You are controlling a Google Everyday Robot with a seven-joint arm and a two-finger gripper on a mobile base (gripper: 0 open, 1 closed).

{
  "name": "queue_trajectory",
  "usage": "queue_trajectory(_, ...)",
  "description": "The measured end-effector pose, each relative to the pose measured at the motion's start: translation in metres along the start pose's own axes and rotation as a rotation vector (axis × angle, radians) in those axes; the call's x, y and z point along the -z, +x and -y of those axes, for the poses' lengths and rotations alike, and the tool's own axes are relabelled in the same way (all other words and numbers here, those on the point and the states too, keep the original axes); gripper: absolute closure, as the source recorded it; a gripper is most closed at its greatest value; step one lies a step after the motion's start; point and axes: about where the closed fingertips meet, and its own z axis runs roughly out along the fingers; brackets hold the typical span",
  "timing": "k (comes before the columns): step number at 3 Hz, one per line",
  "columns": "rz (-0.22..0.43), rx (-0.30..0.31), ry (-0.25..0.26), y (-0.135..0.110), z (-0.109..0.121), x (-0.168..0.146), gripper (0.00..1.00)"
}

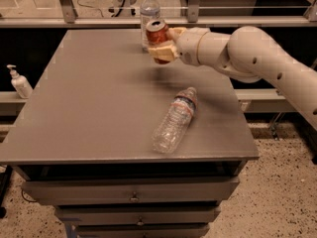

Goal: Move coke can near blue plastic bottle

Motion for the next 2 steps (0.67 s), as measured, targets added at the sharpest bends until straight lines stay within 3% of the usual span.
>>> queue_trajectory(2,0.010,-0.073,0.078,0.024,0.075,0.000,1.00)
